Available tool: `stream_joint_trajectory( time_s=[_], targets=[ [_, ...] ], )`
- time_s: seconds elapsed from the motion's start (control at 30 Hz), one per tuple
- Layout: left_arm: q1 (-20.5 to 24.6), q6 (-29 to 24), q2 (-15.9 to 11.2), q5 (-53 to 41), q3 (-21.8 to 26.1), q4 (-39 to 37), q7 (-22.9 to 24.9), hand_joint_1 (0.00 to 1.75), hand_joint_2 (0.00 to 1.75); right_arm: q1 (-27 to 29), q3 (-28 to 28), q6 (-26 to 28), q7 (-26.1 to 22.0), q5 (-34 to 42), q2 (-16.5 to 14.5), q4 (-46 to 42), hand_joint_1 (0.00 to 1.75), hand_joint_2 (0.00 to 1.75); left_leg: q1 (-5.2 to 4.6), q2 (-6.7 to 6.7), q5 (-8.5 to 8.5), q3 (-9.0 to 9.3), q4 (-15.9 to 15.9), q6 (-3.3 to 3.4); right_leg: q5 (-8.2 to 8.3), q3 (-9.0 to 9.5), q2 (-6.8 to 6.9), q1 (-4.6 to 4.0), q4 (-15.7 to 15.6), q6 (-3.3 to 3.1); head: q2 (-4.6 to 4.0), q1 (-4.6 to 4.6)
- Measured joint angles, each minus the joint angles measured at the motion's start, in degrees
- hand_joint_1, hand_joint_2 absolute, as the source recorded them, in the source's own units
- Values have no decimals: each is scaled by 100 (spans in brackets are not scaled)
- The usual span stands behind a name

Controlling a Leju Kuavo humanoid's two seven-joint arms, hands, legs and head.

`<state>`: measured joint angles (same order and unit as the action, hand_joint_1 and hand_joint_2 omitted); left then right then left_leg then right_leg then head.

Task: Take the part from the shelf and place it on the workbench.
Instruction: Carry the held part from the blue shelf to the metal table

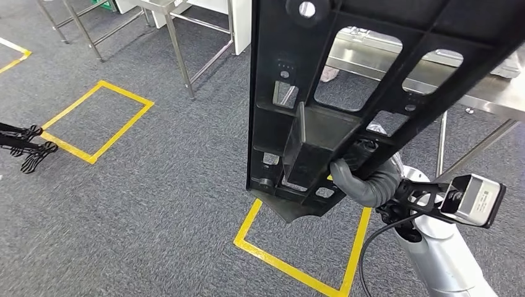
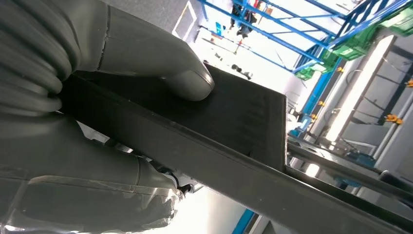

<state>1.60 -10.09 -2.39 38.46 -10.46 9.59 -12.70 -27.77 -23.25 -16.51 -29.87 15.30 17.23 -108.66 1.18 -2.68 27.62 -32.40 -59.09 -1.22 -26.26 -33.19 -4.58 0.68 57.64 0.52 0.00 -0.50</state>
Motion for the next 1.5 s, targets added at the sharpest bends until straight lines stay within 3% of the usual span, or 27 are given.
stream_joint_trajectory(
  time_s=[0.03,0.1,0.17,0.23,0.27,0.3,0.33,0.37,0.43,0.5,0.53,0.6,0.67,0.77,0.83,0.87,0.97,1.03,1.1,1.13,1.2,1.27,1.33,1.37,1.4,1.43,1.5],
  targets=[
    [8,1,-1,-1,0,0,-2,0,0,1,-5,2,-1,-4,-4,1,175,175,-4,-31,16,24,65,23,8,-29,-45,1,11,35,1,1],
    [30,2,-3,-2,-1,1,-5,0,0,9,-9,3,-2,-10,-5,3,175,175,-13,47,-4,20,95,94,24,-65,-93,18,11,104,1,-1],
    [38,4,-3,-2,1,1,-6,0,0,5,-9,3,-4,-11,-6,5,175,175,-8,149,-40,27,136,177,-117,-161,97,13,208,160,1,-32],
    [32,5,-3,-2,2,1,-6,0,0,-1,-10,3,-6,-14,-10,16,175,175,-17,252,-55,20,157,225,-478,-464,349,8,870,200,0,-64],
    [28,6,-4,-2,2,1,-5,0,0,2,-11,2,-7,-21,-12,29,175,175,-27,302,-55,11,155,233,-650,-654,394,12,1278,213,0,-67],
    [24,6,-5,-2,2,0,-5,0,0,8,-13,1,-8,-29,-14,46,175,175,-36,354,-53,7,153,238,-747,-796,412,16,1587,218,1,-67],
    [22,6,-5,-1,2,0,-4,0,0,11,-14,-2,-11,-37,-15,66,175,175,-44,407,-50,7,151,241,-729,-835,422,16,1685,214,1,-68],
    [23,7,-5,-1,2,0,-4,0,0,9,-15,-5,-16,-43,-17,86,175,175,-53,457,-47,13,151,242,-602,-752,437,12,1534,199,1,-67],
    [34,8,-1,-1,2,1,-4,0,0,-10,-16,-11,-26,-46,-25,108,175,175,-70,542,-35,37,151,236,-223,-326,571,-21,715,130,0,-67],
    [41,17,5,-2,2,1,-6,0,0,-46,-17,-13,-30,-46,-43,115,175,175,-100,617,-18,48,145,205,-29,-21,735,-85,88,47,0,-64],
    [42,26,7,-3,1,1,-8,0,0,-61,-18,-12,-27,-47,-54,116,175,175,-111,660,-12,50,145,183,-23,17,766,-110,-15,19,1,-62],
    [45,45,6,-7,0,1,-15,0,0,-77,-19,-5,-12,-50,-68,116,175,175,-124,748,3,61,153,128,0,12,669,-105,-45,-21,1,-60],
    [43,77,0,-19,-2,1,-24,0,0,-96,-21,10,15,-51,-85,111,175,175,-117,663,129,24,11,73,40,43,579,-64,-109,-71,1,-57],
    [34,118,-14,-50,-9,1,-35,0,0,-126,-34,31,39,-46,-113,113,175,175,-84,364,657,-421,-1005,15,66,56,454,-40,-142,-120,1,-31],
    [29,125,-22,-58,-14,1,-38,0,0,-125,-57,39,41,-43,-126,124,175,175,-68,318,781,-674,-1517,-13,63,49,343,-39,-122,-121,0,-25],
    [25,128,-26,-59,-16,1,-39,0,0,-125,-68,42,40,-40,-129,129,175,175,-57,315,673,-656,-1457,-21,58,48,281,-35,-104,-114,0,-25],
    [11,134,-39,-60,-19,1,-43,0,0,-132,-80,46,38,-33,-133,134,175,175,-1,121,111,-175,-372,-25,10,23,100,-24,-4,-49,0,-22],
    [16,144,-44,-60,-20,1,-46,0,0,-141,-84,51,37,-27,-134,140,175,175,12,-31,25,-13,5,9,2,-39,6,-24,52,18,1,-22],
    [31,155,-43,-60,-21,1,-49,0,0,-145,-87,60,37,-21,-134,151,175,175,-3,15,23,-17,20,77,30,-84,-78,-12,50,87,1,-21],
    [36,161,-42,-60,-22,1,-49,0,0,-145,-87,66,36,-20,-134,155,175,175,-3,63,7,-11,41,116,19,-96,-59,-7,62,115,0,-20],
    [37,172,-39,-59,-24,1,-50,0,0,-160,-86,82,27,-18,-135,161,175,175,11,166,-27,1,92,190,-167,-232,144,-11,350,169,0,-58],
    [29,180,-42,-59,-25,1,-52,0,0,-165,-90,96,8,-20,-137,168,175,175,0,264,-33,-5,102,228,-527,-574,373,-1,1074,210,1,-98],
    [16,190,-46,-60,-25,1,-58,0,0,-141,-101,106,-8,-38,-139,179,175,175,-15,366,-27,-13,97,237,-707,-859,422,13,1662,226,1,-101],
    [13,197,-46,-60,-25,1,-62,0,0,-129,-109,111,-12,-52,-139,184,175,175,-22,417,-23,-9,95,239,-636,-852,431,13,1649,220,0,-102],
    [13,207,-46,-61,-26,1,-65,0,0,-121,-115,116,-18,-71,-140,186,175,175,-29,466,-17,0,95,237,-467,-720,452,8,1388,202,0,-103],
    [16,216,-45,-61,-28,1,-68,0,0,-117,-119,121,-28,-89,-142,187,175,175,-38,506,-10,14,96,232,-253,-495,506,-5,954,168,0,-103],
    [21,228,-42,-61,-32,1,-73,0,0,-116,-125,134,-66,-135,-149,188,175,175,-60,575,3,35,103,203,-1,-117,656,-61,210,84,1,-99]
  ],
)
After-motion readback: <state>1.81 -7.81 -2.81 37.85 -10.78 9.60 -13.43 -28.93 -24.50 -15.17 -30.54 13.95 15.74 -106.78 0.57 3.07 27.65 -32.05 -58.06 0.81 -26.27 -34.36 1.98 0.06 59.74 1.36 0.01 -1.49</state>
